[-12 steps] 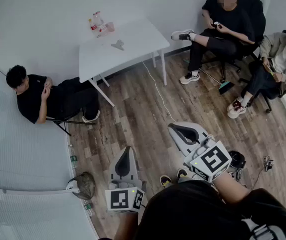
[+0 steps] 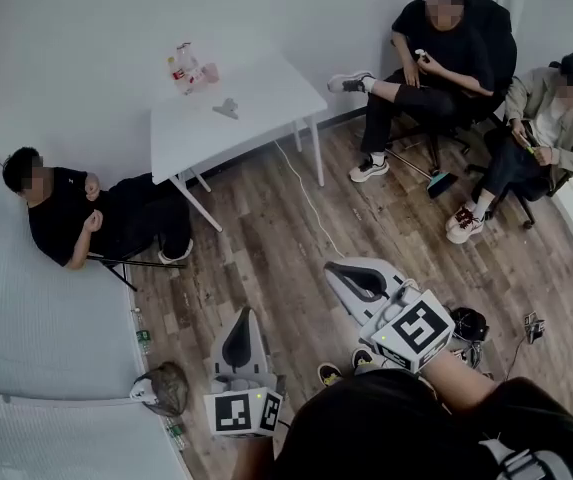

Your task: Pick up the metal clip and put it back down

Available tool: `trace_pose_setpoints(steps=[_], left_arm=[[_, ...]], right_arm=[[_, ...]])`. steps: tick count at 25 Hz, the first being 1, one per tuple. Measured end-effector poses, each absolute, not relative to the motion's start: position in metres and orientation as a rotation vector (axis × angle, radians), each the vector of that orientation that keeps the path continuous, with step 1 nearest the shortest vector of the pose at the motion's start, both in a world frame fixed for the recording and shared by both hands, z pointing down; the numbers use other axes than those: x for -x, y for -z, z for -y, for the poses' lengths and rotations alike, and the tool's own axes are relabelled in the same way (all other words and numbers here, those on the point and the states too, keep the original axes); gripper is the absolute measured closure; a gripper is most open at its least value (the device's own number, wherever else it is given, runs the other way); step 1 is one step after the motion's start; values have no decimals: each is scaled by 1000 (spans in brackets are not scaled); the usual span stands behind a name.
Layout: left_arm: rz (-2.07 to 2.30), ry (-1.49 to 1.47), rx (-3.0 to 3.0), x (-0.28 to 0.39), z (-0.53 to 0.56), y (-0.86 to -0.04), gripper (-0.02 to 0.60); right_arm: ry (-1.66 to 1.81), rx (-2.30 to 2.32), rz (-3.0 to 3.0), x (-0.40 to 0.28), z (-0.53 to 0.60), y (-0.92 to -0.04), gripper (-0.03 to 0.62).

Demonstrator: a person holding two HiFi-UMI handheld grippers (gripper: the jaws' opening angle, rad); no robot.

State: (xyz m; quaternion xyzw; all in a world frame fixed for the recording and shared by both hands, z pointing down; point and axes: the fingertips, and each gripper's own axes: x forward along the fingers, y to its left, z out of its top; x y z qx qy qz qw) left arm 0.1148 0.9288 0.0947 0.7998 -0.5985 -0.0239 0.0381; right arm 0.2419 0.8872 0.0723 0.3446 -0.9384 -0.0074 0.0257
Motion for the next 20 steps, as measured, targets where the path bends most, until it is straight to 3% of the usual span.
trace_pose_setpoints(steps=[20], left_arm=[[1758,67,-2531,-100,-948,-99,563]], right_arm=[[-150,-810,3120,-216,-937,-64,576]])
